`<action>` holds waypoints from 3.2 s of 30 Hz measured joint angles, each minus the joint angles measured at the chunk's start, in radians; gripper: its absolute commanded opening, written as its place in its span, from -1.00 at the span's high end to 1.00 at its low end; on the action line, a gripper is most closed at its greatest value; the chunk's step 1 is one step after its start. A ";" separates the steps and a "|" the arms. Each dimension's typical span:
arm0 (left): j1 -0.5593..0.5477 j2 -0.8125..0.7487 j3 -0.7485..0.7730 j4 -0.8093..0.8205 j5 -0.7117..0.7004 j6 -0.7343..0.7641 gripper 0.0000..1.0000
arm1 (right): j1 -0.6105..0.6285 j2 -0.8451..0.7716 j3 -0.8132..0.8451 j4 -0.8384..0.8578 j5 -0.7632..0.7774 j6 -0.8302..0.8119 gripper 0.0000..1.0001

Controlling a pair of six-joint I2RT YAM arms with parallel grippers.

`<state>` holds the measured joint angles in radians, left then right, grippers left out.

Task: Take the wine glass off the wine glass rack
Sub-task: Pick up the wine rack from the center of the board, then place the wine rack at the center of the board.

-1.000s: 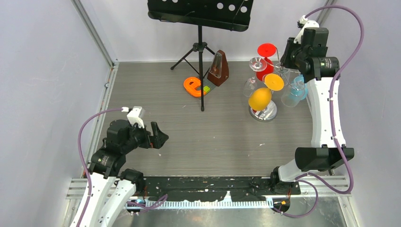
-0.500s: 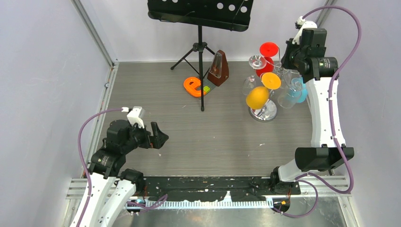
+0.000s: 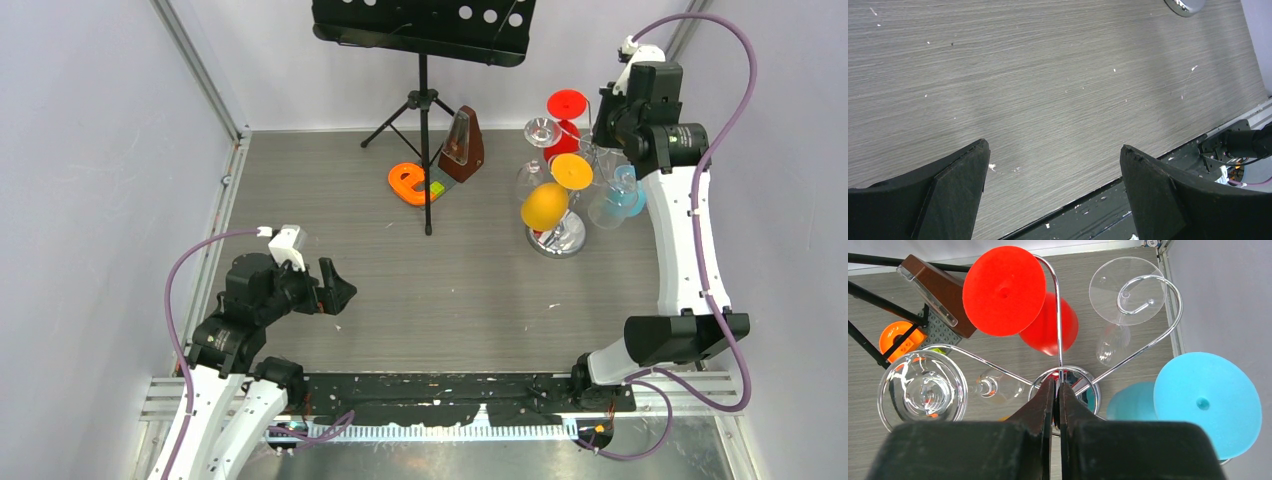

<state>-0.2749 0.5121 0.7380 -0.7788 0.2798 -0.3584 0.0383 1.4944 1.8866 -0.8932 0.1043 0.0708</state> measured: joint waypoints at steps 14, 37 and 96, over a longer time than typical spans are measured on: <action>0.000 0.000 0.000 0.000 0.000 0.000 -0.98 | 0.060 -0.002 0.035 -0.062 0.071 -0.013 0.89; -0.001 0.000 0.000 0.000 0.000 0.000 -0.98 | 0.123 0.027 0.172 -0.257 0.104 -0.013 0.89; -0.001 0.012 0.000 -0.004 -0.034 0.000 -0.98 | 0.782 0.084 0.345 -0.377 0.223 -0.006 0.88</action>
<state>-0.2756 0.5240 0.7380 -0.7830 0.2455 -0.3584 0.8200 1.5787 2.2318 -1.2705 0.3275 0.0650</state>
